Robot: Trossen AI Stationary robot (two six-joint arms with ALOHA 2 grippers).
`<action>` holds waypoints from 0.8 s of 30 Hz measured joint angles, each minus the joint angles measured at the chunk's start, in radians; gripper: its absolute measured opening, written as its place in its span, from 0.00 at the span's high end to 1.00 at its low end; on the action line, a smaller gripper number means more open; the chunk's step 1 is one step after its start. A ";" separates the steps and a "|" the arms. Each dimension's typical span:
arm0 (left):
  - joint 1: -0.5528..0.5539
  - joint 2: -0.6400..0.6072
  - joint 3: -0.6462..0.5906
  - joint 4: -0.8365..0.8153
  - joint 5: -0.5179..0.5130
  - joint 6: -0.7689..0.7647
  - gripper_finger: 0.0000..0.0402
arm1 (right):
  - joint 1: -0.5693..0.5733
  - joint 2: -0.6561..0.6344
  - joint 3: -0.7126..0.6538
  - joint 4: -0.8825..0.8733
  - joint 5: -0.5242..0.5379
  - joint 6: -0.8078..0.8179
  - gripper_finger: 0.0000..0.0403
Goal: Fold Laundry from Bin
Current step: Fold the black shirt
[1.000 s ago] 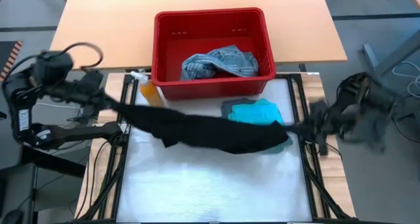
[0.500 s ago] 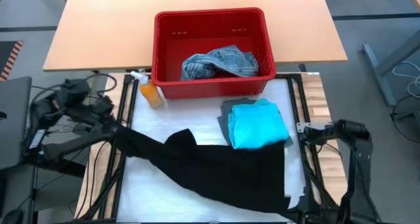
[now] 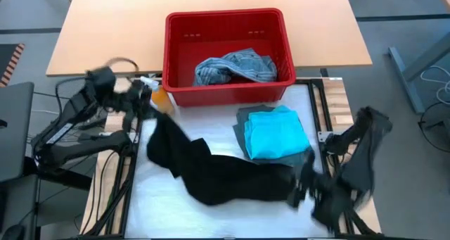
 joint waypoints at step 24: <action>0.031 0.669 1.032 0.145 -0.465 0.249 1.00 | -0.533 -0.600 0.159 0.675 0.056 -1.360 0.95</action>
